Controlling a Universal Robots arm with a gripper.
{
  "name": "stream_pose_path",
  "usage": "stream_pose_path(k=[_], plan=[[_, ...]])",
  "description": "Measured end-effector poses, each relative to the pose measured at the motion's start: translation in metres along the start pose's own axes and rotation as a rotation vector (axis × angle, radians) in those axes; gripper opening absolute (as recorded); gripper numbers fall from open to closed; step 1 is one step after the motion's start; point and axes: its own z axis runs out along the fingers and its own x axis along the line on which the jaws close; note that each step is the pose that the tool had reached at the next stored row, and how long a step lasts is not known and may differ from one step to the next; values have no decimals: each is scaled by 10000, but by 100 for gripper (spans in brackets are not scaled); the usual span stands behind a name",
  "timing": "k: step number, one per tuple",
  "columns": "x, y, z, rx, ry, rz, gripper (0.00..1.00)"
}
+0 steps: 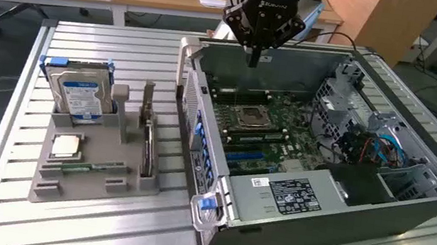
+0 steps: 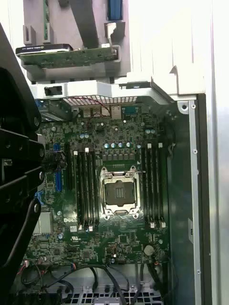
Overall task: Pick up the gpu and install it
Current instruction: 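Reach for the gpu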
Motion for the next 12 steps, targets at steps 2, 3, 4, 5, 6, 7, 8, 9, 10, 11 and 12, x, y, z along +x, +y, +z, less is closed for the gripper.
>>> stream_pose_path(k=[2, 3, 4, 5, 6, 7, 8, 9, 10, 11, 12], plan=[[0, 0, 0, 0, -1, 0, 11], [0, 0, 0, 0, 0, 0, 11], [0, 0, 0, 0, 0, 0, 11], [0, 0, 0, -1, 0, 0, 11], [0, 0, 0, 0, 0, 0, 11], [0, 0, 0, 0, -1, 0, 11], [0, 0, 0, 0, 0, 0, 11], [0, 0, 0, 0, 0, 0, 11], [0, 0, 0, 0, 0, 0, 11], [1, 0, 0, -1, -1, -1, 11], [6, 0, 1, -1, -2, 1, 11]])
